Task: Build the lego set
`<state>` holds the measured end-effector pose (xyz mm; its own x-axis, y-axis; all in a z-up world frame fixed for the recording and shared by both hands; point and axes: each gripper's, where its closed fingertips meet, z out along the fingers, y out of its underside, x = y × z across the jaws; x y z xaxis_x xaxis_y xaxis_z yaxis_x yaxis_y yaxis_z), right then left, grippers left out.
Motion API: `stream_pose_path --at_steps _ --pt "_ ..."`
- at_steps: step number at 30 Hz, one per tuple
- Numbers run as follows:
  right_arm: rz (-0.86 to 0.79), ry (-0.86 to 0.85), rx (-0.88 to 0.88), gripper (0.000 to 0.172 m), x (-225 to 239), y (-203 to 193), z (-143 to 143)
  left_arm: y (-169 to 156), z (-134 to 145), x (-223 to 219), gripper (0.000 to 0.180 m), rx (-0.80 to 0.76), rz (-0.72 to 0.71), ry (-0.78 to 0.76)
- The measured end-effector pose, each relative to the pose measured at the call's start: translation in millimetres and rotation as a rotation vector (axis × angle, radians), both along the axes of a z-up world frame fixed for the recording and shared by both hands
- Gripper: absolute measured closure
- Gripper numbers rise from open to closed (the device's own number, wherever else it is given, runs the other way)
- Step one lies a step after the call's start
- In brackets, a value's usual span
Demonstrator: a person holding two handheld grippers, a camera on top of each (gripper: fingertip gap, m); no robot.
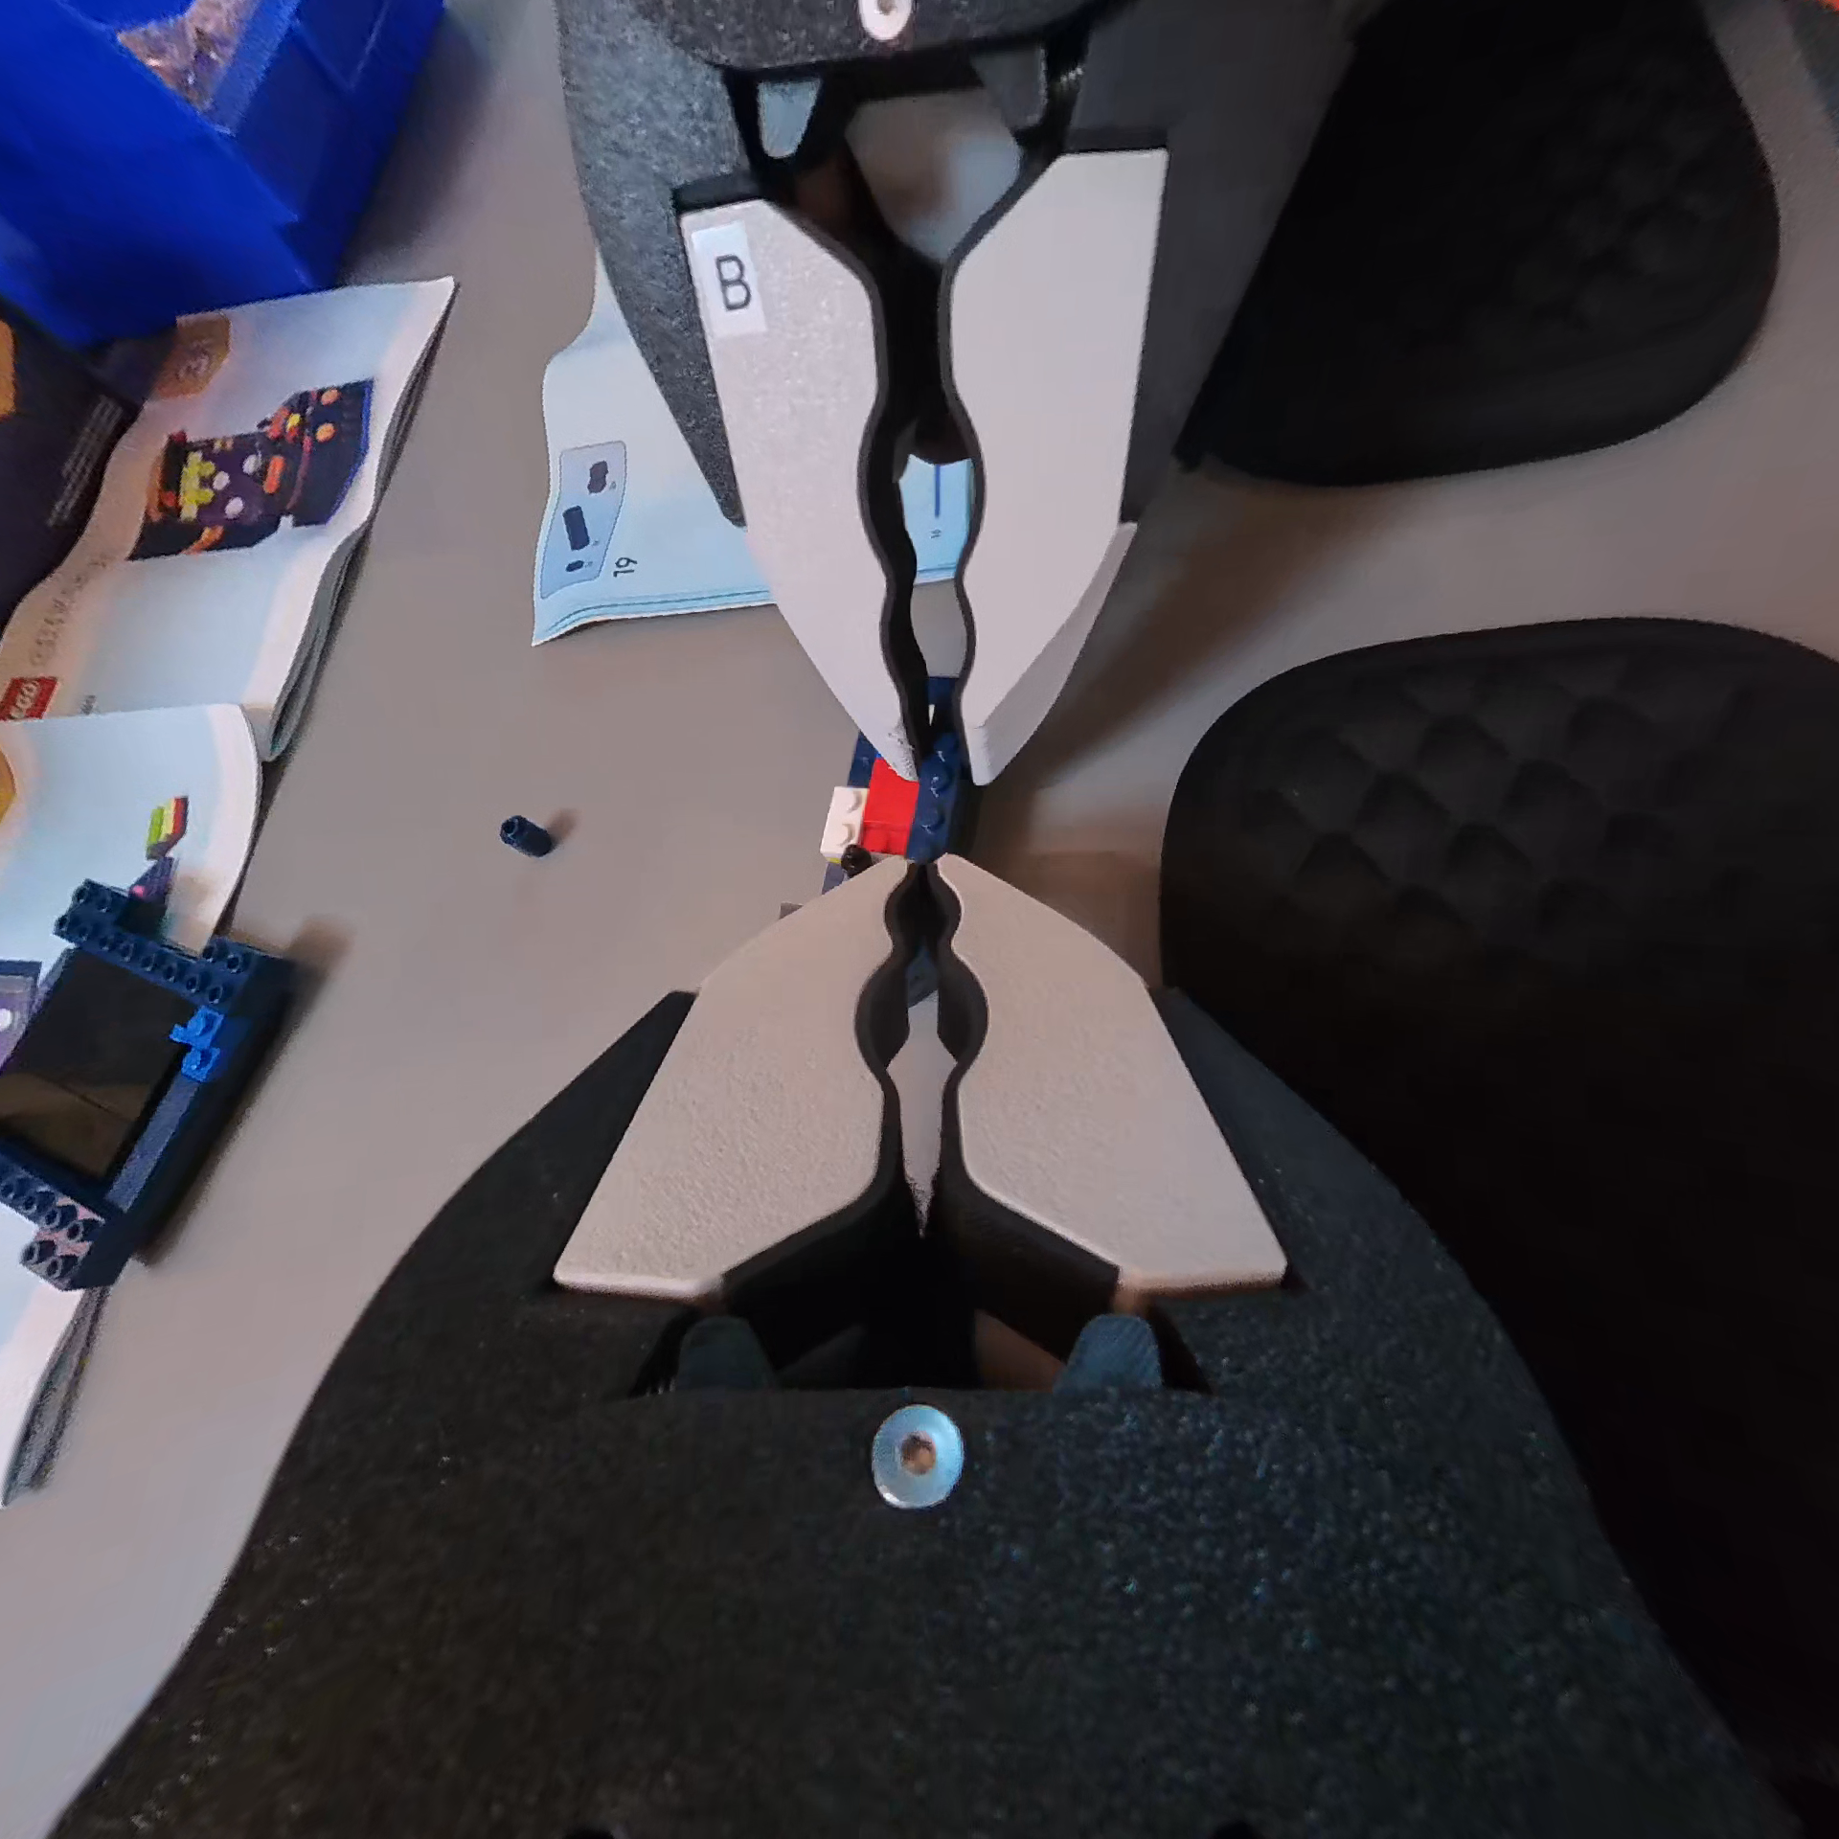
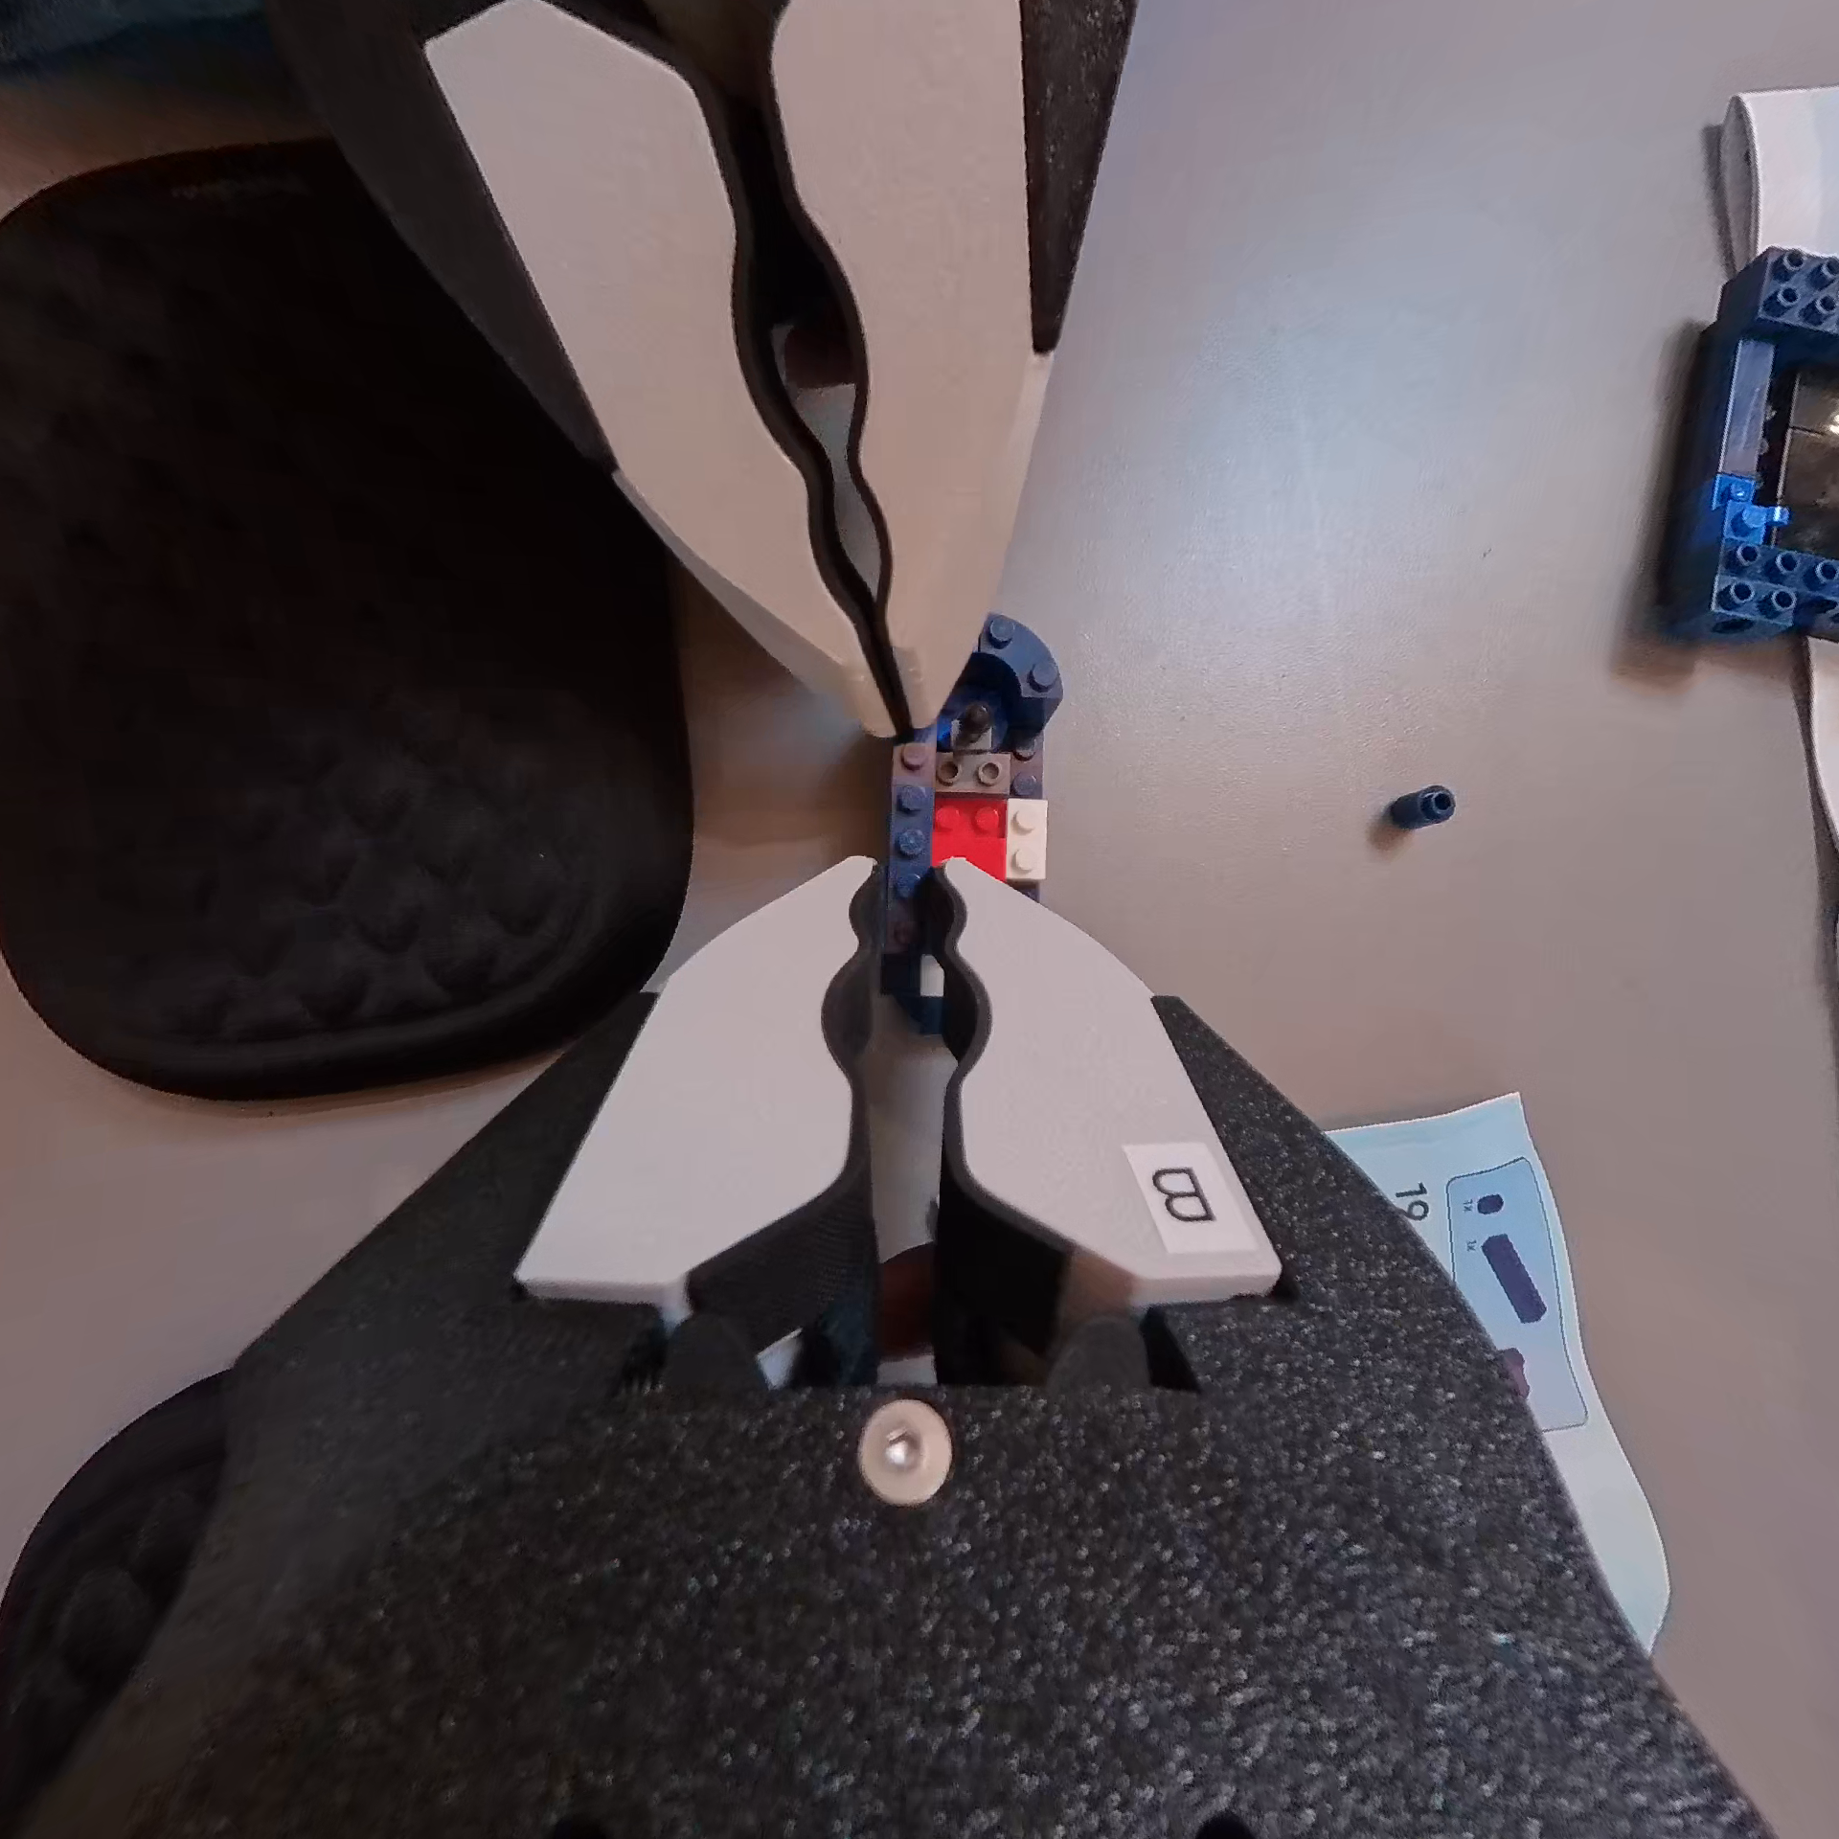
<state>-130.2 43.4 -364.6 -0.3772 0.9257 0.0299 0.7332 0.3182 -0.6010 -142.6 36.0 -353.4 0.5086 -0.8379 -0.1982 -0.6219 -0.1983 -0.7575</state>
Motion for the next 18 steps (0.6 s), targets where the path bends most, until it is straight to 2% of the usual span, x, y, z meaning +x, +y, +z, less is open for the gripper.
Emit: stream_pose_path --at_steps 18 --pt "0.009 0.017 0.044 0.164 -0.9 0.0 -1.1 -0.9 -2.7 -1.7 0.18 -0.011 0.017 0.038"
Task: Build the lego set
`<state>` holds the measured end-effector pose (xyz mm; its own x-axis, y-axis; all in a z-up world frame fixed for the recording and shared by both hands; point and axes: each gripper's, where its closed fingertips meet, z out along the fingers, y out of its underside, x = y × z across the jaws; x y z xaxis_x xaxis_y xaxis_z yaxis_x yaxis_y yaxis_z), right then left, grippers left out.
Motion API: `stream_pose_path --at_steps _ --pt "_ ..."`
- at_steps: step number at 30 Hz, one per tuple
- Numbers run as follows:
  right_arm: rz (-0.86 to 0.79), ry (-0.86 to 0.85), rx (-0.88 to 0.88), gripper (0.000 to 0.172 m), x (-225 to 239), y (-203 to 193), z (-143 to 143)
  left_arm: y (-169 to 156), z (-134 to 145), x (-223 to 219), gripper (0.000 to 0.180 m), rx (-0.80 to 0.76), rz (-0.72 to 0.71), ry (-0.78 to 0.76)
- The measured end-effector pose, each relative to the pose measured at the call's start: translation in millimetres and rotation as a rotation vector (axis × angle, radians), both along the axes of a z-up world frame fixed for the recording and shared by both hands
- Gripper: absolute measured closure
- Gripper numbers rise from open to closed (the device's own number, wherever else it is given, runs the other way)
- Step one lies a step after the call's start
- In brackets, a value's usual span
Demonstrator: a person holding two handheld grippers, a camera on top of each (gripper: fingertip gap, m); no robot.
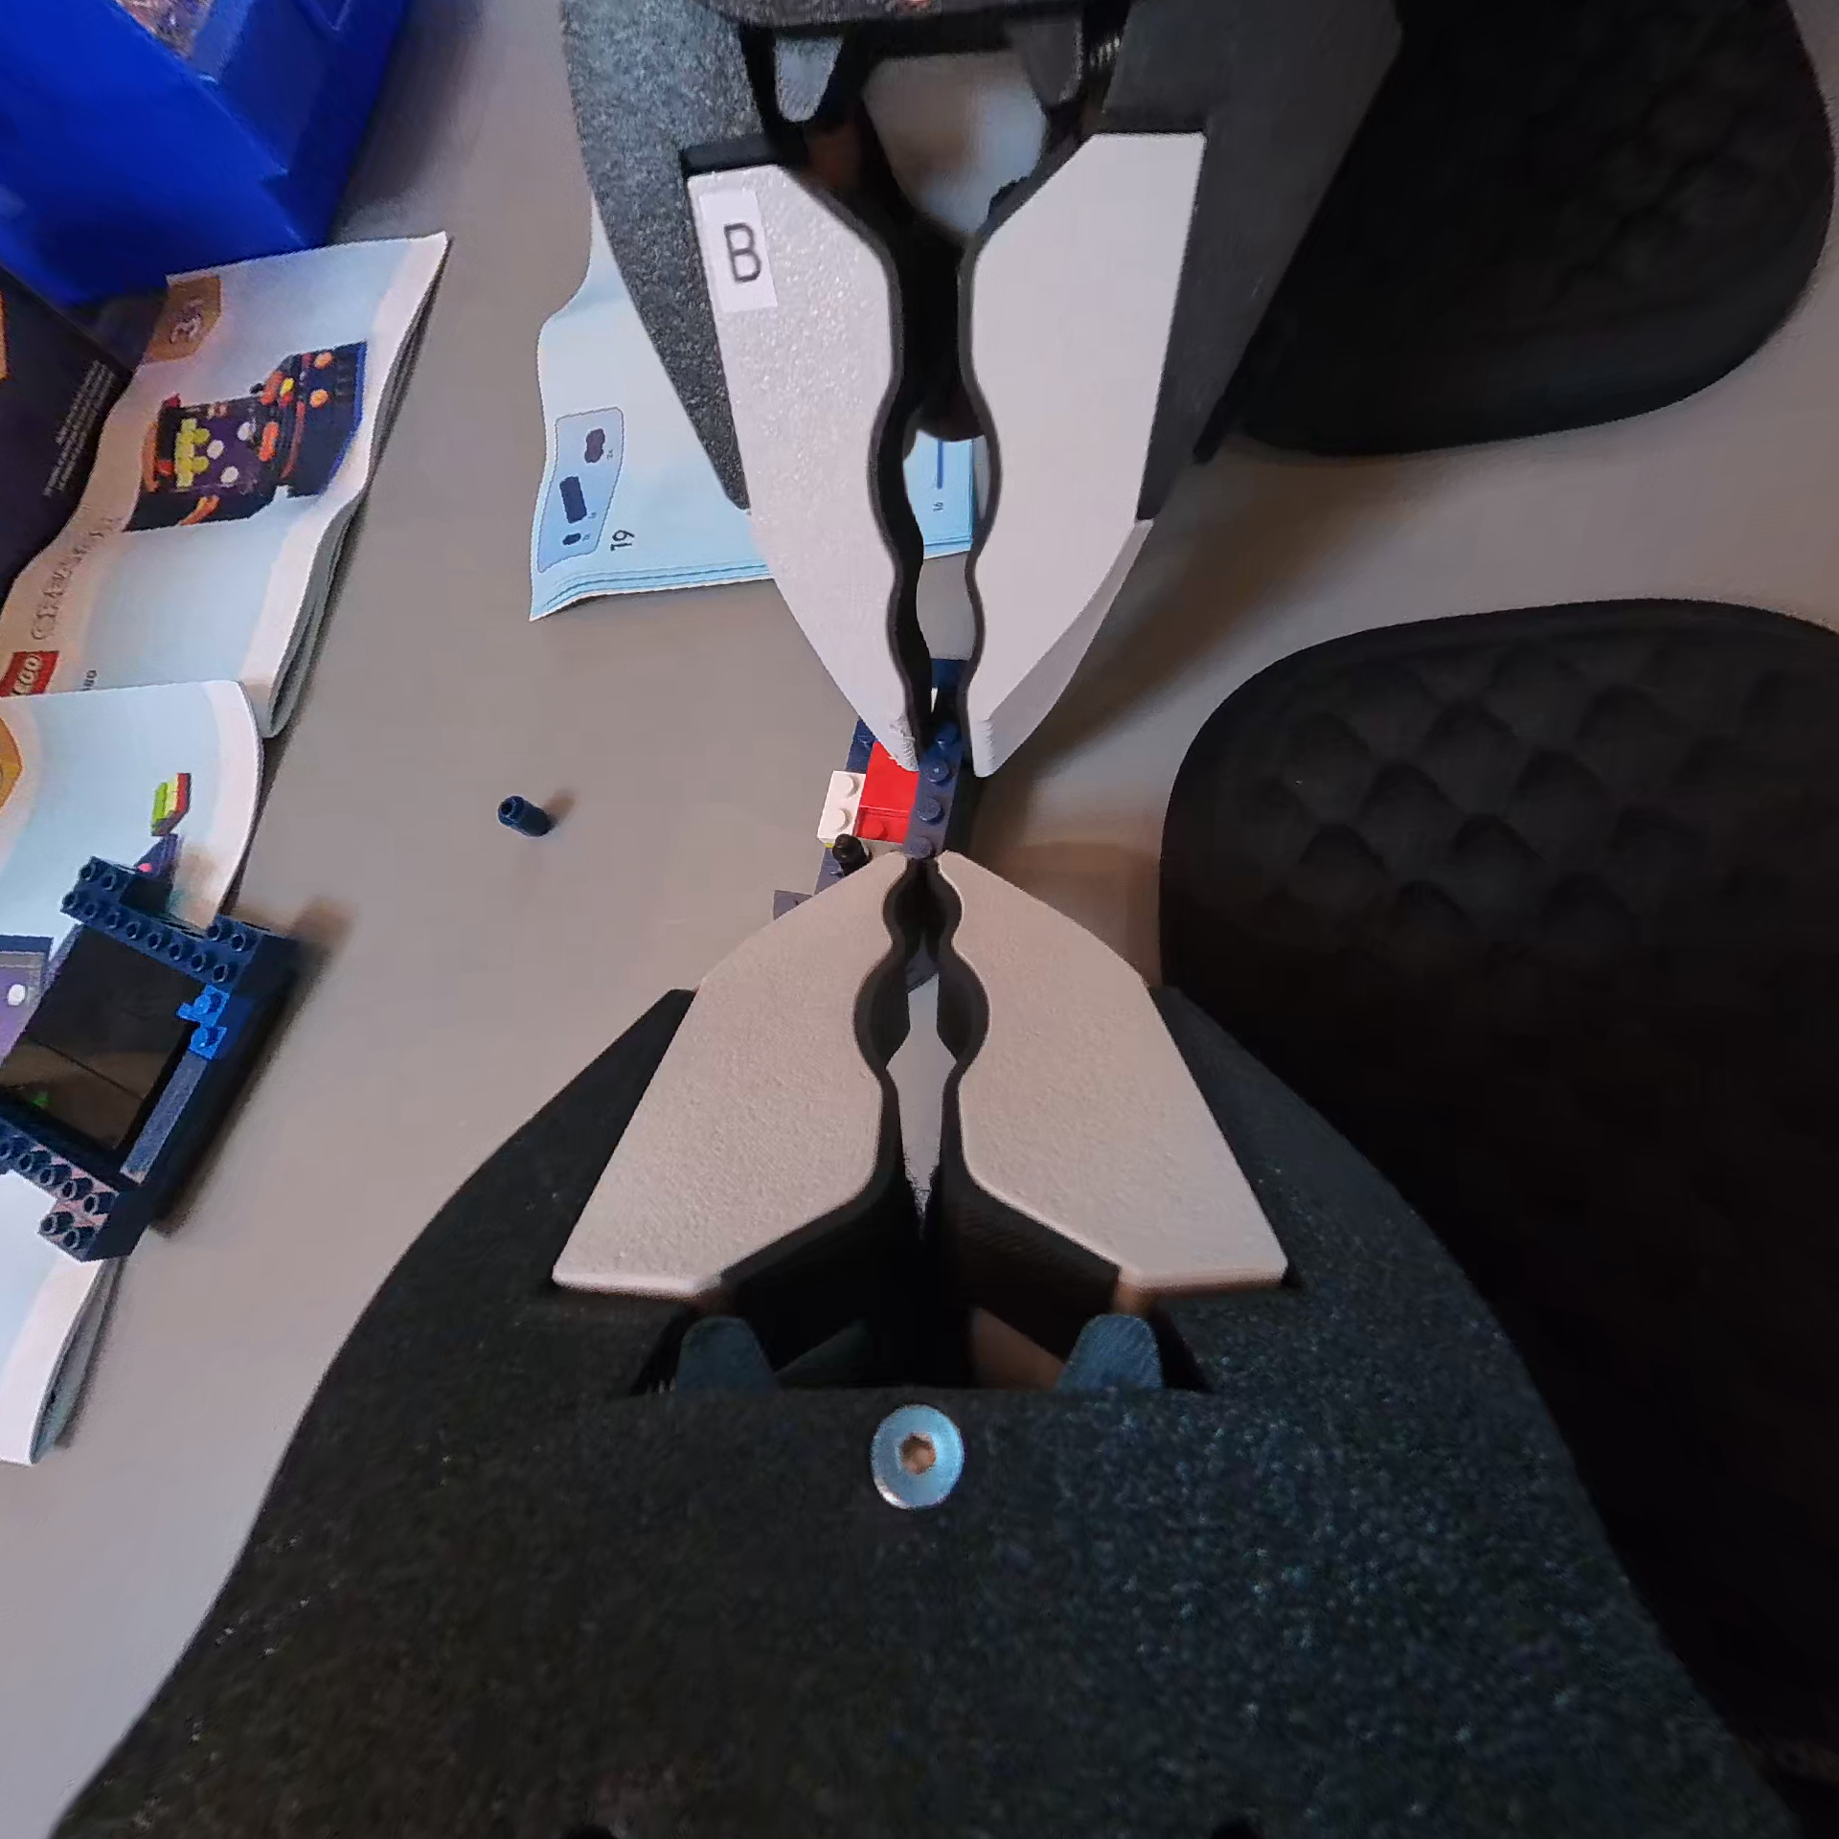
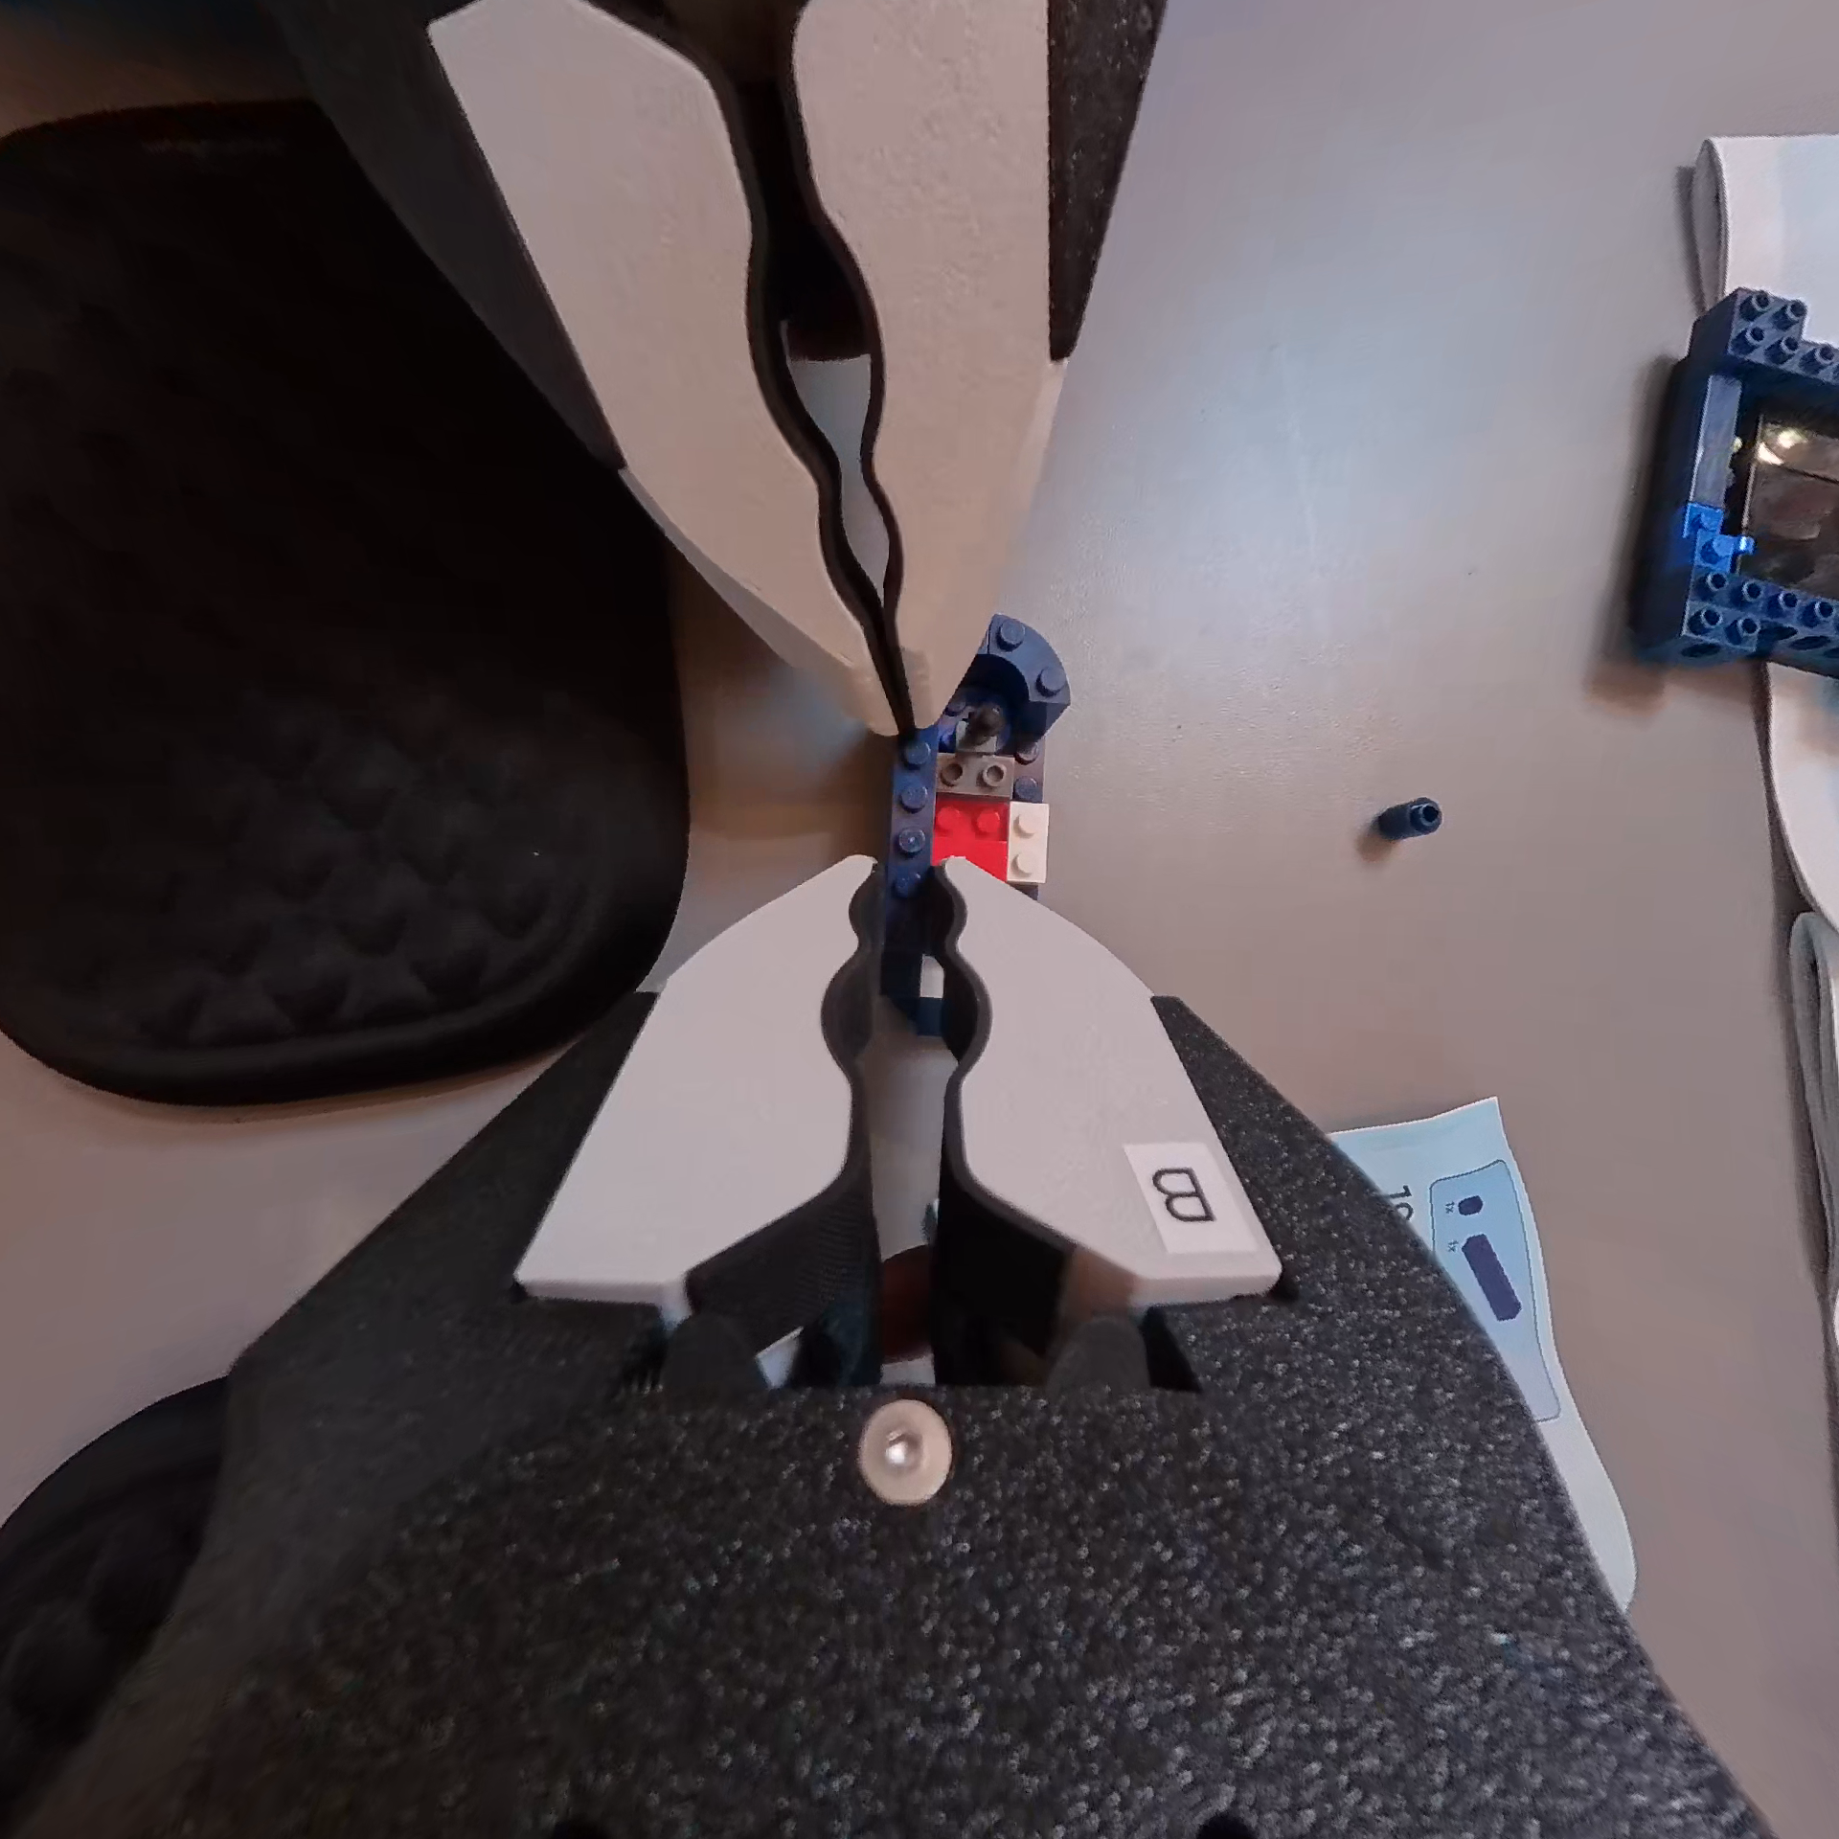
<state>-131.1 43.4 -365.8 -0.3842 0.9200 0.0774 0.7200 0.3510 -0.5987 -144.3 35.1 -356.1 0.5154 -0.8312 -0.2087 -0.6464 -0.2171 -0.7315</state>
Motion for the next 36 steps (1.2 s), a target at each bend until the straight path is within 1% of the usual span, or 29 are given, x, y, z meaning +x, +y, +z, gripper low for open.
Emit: stream_pose_path --at_steps 2,3,4,5,7,10,16,20,23,28,31,32,34,35,36 --pt "0.001 0.014 0.004 0.162 0 0 1 0 0 0 0.18 -0.003 0.002 -0.003" --pt "-0.008 0.031 0.002 0.151 0 1 3 0 0 0 0.18 0.0 0.002 0.005" --pt "-0.01 0.056 -0.01 0.147 0 2 8 0 0 0 0.18 0.005 0.002 0.013" --pt "-0.002 0.085 -0.031 0.148 0 1 13 0 0 0 0.18 0.005 0.003 0.015" --pt "0.009 0.13 -0.05 0.16 0 -3 19 0 0 0 0.18 -0.002 0.006 0.01" --pt "0.006 0.126 -0.009 0.171 1 -1 12 0 0 0 0.18 -0.003 0.007 0.009" --pt "-0.014 0.152 -0.02 0.172 1 0 11 0 0 0 0.18 -0.01 0.011 0.002" --pt "-0.057 0.186 -0.053 0.171 0 1 10 0 0 0 0.18 -0.018 0.014 0.008" --pt "-0.063 0.2 -0.003 0.171 -3 2 9 0 0 0 0.18 -0.021 0.019 0.008" --pt "-0.058 0.223 -0.026 0.172 -3 1 9 0 0 0 0.18 -0.007 0.017 0.019" --pt "-0.027 0.275 0.038 0.172 -4 0 11 0 0 2 0.18 0.007 -0.004 0.008" --pt "-0.025 0.296 0.027 0.159 -4 -2 13 0 -1 4 0.18 0.001 -0.017 0.004" --pt "-0.025 0.374 -0.03 0.152 -6 -3 27 0 -1 6 0.18 0.021 -0.039 0.007" --pt "-0.024 0.433 -0.07 0.151 -7 -4 37 -1 0 7 0.175 0.029 -0.054 0.006" --pt "-0.019 0.501 -0.123 0.145 -7 -5 49 -3 4 8 0.168 0.04 -0.077 -0.015"
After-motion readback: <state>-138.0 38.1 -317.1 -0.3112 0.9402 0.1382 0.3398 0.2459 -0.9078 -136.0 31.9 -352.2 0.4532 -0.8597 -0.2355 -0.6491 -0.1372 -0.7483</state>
